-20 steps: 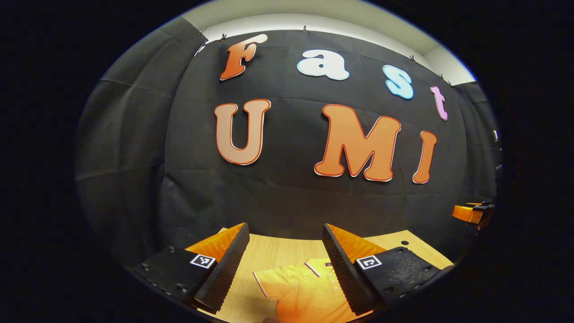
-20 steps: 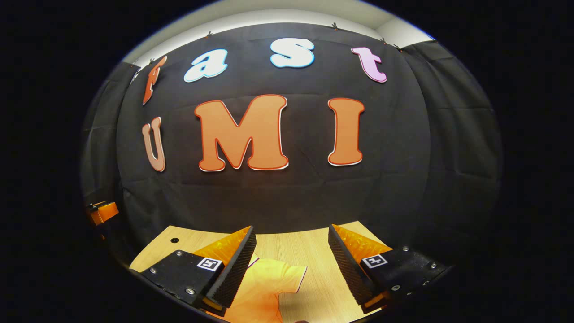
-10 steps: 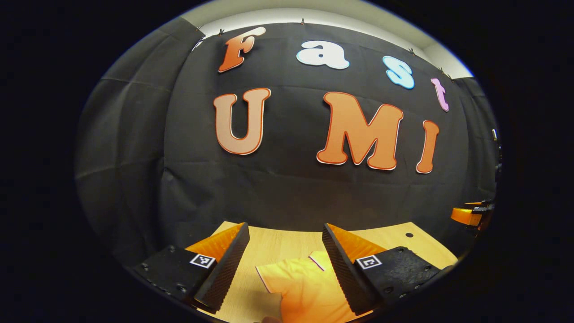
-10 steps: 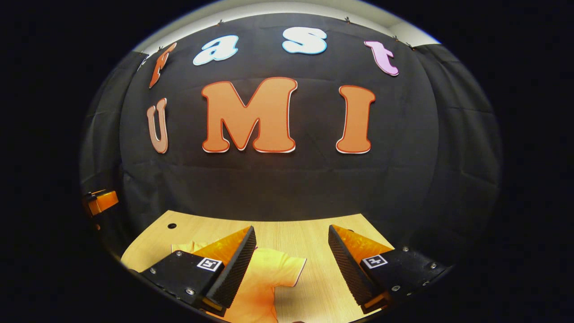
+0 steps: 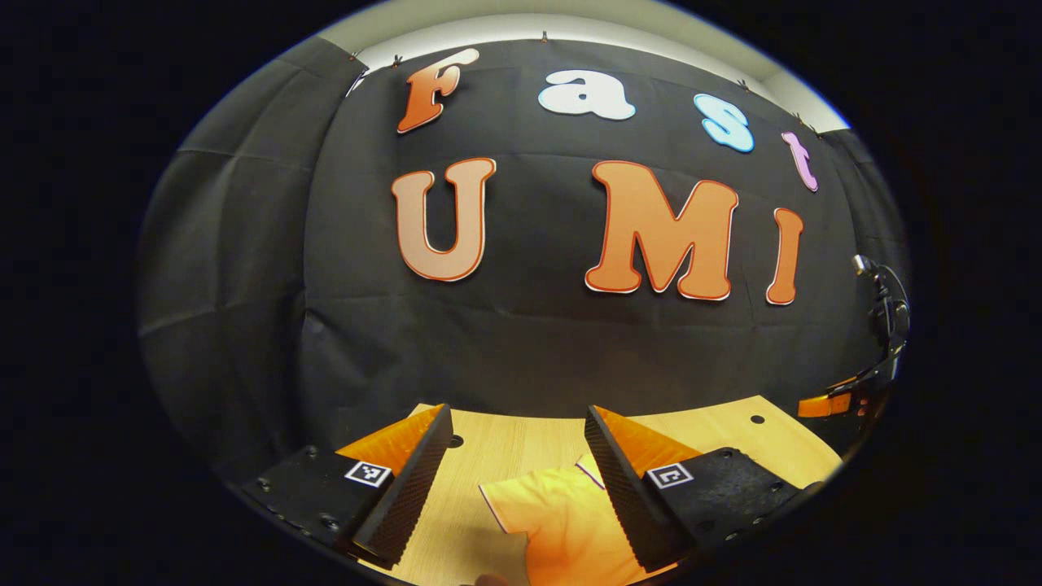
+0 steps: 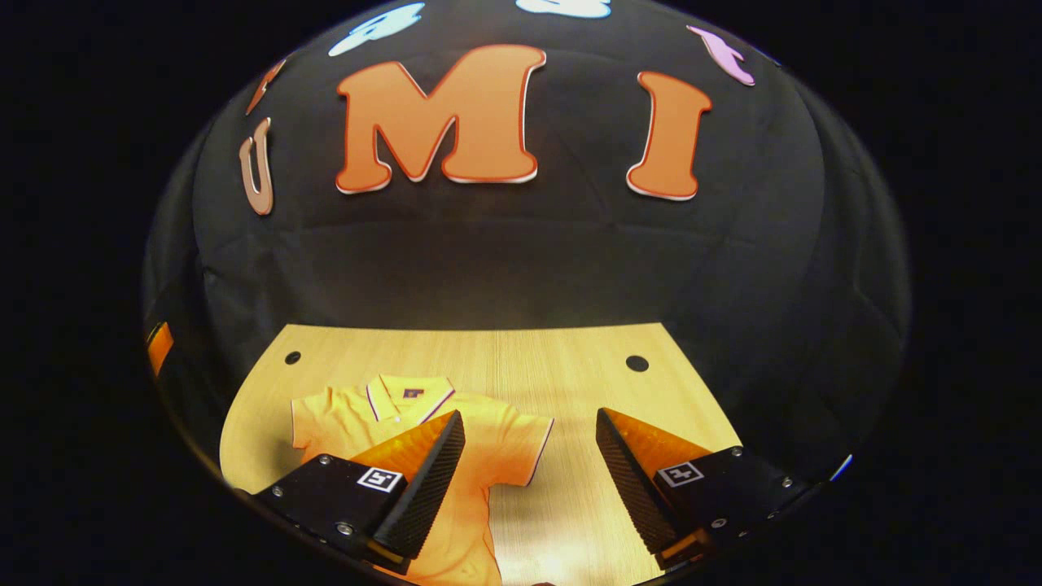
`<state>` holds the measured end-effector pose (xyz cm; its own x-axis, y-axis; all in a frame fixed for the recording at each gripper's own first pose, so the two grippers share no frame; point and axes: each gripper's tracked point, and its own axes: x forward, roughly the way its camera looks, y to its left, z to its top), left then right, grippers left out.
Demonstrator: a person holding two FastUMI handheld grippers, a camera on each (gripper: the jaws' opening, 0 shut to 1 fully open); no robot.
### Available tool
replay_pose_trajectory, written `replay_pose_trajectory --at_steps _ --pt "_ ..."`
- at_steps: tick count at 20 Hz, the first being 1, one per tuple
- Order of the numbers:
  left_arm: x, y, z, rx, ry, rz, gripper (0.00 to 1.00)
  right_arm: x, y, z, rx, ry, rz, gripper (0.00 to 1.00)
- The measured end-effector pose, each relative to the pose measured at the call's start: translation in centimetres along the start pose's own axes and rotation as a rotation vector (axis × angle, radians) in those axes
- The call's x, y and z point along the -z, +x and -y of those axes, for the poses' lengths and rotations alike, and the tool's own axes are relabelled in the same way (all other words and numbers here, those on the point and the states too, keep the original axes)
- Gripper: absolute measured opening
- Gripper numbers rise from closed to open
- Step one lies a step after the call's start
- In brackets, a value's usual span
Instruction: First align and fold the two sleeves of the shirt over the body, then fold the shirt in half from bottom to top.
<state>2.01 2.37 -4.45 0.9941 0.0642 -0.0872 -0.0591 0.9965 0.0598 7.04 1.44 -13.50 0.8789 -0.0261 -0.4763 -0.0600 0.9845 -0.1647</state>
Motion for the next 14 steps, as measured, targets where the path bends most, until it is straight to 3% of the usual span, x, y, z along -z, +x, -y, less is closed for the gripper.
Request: replay_pose_trajectory --at_steps 9,14 --pt "3.5 2.4 -3.4 -0.071 -0.013 -0.093 0.98 7.1 10.6 1.0 0.017 0.064 -0.378 0.99" --pt "4.0 3.2 -4.5 -0.091 0.01 -0.101 0.98 10.8 15.0 1.6 0.051 0.093 -0.501 0.99"
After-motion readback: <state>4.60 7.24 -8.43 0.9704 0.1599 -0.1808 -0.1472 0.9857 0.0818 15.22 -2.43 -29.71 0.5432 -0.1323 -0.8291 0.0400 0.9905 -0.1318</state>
